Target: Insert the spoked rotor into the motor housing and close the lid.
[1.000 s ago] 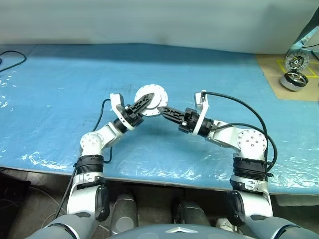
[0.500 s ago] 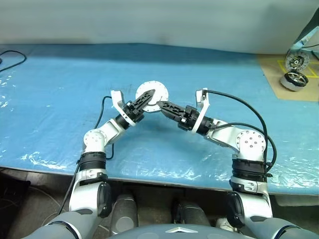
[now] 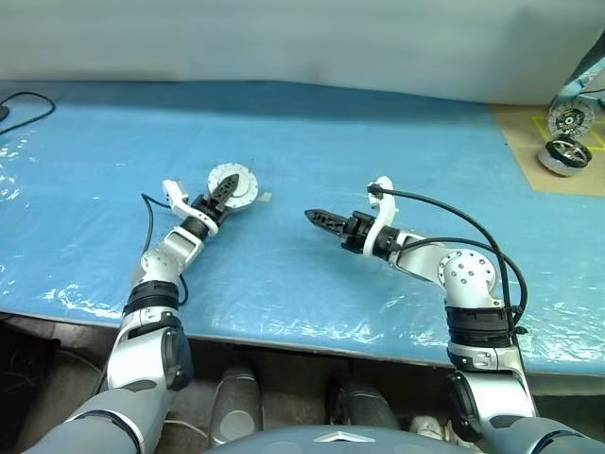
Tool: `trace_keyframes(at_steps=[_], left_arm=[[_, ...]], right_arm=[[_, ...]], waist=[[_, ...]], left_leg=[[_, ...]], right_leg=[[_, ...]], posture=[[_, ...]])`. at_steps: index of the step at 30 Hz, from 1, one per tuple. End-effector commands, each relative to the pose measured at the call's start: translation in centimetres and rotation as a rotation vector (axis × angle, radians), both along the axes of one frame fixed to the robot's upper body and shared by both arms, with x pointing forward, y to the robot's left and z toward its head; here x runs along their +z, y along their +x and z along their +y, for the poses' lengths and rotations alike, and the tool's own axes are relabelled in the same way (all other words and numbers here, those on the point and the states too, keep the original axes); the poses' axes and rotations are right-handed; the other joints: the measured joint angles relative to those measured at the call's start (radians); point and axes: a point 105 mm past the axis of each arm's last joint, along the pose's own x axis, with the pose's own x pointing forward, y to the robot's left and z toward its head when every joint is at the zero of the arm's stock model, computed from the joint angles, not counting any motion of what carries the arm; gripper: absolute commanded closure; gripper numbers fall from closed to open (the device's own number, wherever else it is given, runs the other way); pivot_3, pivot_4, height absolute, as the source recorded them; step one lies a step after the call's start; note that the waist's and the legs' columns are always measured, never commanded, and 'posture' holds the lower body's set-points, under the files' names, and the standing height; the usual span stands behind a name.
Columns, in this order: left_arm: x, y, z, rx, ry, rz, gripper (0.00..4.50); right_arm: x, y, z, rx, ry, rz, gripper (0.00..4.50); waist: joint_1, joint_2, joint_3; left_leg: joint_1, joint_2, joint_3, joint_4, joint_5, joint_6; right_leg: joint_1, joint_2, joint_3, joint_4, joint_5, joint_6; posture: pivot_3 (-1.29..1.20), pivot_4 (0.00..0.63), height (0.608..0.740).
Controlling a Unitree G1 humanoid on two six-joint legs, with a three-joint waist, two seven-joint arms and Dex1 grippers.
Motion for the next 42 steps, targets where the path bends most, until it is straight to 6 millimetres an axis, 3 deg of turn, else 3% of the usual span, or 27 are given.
trace_keyframes(at_steps=[1,6,9,12,16,20,22,25,30,32,36,40,42], left_arm=[[2.3,1.1,0.2,0.019,0.023,-0.082,2.03],[0.9,1.2,-1.0,-0.013,0.06,-0.037,2.03],[0.8,1.0,-1.2,-0.042,0.042,-0.031,1.06],[0.5,1.4,0.8,0.046,0.11,0.005,0.11],[1.4,0.7,6.1,0.172,0.202,-0.025,0.11],[1.1,-0.3,9.5,0.266,0.341,-0.032,0.11],[1.9,-0.9,10.3,0.296,0.443,-0.102,0.11],[5.1,-2.2,8.1,0.235,0.565,-0.296,0.11],[7.6,-4.7,3.4,0.226,0.682,-0.451,0.11],[7.1,-5.8,2.1,0.23,0.709,-0.456,0.11],[2.5,-8.4,1.0,0.232,0.79,-0.364,0.11],[0.5,-10.5,-0.3,0.232,0.869,-0.354,0.11],[-0.6,-11.3,0.2,0.252,0.901,-0.326,0.11]], right_arm=[[1.3,-0.2,0.3,0.022,0.01,-0.067,1.03],[1.1,-0.1,0.5,0.026,0.009,-0.059,1.03],[0.9,-0.2,0.6,0.026,0.013,-0.051,1.0],[0.9,-0.3,0.6,0.027,0.016,-0.048,1.0],[0.8,-0.5,0.6,0.031,0.031,-0.043,1.0],[0.8,-0.4,0.6,0.027,0.031,-0.049,1.0],[0.9,0.0,0.2,-0.004,-0.034,-0.099,1.0],[1.0,1.7,-1.5,-0.167,-0.269,-0.277,1.0],[0.8,2.9,-4.7,-0.394,-0.646,-0.543,1.0],[0.6,2.7,-5.9,-0.466,-0.726,-0.598,1.0],[-1.5,1.3,-9.3,-0.651,-0.895,-0.612,1.0],[-3.6,-0.9,-10.6,-0.692,-0.948,-0.581,1.0],[-3.9,-1.9,-11.1,-0.724,-0.962,-0.569,1.0]], waist=[[0.001,0.0,0.0],[0.001,0.0,0.0],[0.005,0.0,0.0],[0.007,0.0,0.0],[-0.013,0.0,0.0],[-0.014,0.0,0.0],[-0.012,0.0,0.0],[-0.005,-0.001,0.001],[0.001,-0.001,0.001],[-0.005,-0.001,0.001],[-0.025,-0.001,0.001],[-0.039,-0.001,0.001],[-0.042,-0.001,0.001]], left_leg=[[0.0,0.0,0.0,0.0,0.0,0.0],[0.001,0.0,0.0,0.001,0.0,0.0],[0.001,0.0,0.0,0.002,0.0,0.0],[0.003,0.0,0.0,0.003,0.0,0.0],[0.009,0.002,0.001,0.002,0.0,0.0],[0.009,0.002,0.001,0.0,0.0,0.0],[0.009,0.002,0.001,0.0,0.0,0.0],[0.006,0.003,0.001,0.0,0.0,0.0],[0.005,0.004,0.001,0.001,0.0,0.0],[0.006,0.002,0.002,0.001,0.0,0.0],[0.01,0.002,0.002,-0.001,0.0,0.0],[0.011,0.003,0.002,-0.002,0.0,0.0],[0.012,0.003,0.002,-0.002,0.0,0.0]], right_leg=[[0.0,0.0,0.0,0.0,0.0,0.0],[0.0,0.0,0.0,0.002,0.0,0.0],[0.0,0.0,0.0,0.003,0.0,0.0],[0.001,-0.001,0.001,0.004,0.0,0.0],[0.005,0.0,0.001,0.005,0.001,-0.001],[0.005,0.0,0.002,0.003,0.0,-0.001],[0.005,-0.001,0.002,0.002,0.0,-0.001],[0.005,-0.003,0.0,0.0,0.001,-0.001],[0.004,-0.004,-0.001,0.002,0.0,-0.001],[0.006,-0.005,0.0,0.0,0.0,0.0],[0.006,0.0,0.002,0.0,0.0,0.0],[0.006,0.001,0.002,-0.001,0.0,0.0],[0.006,0.001,0.003,-0.001,0.0,0.001]], posture=[[0.0,0.15,0.74],[0.0,0.15,0.74],[0.0,0.15,0.74],[0.0,0.15,0.74],[0.0,0.15,0.74],[0.0,0.15,0.74],[0.0,0.15,0.74],[0.0,0.15,0.74],[0.0,0.15,0.74],[0.0,0.15,0.74],[0.0,0.15,0.74],[0.0,0.15,0.74],[0.0,0.15,0.74]])
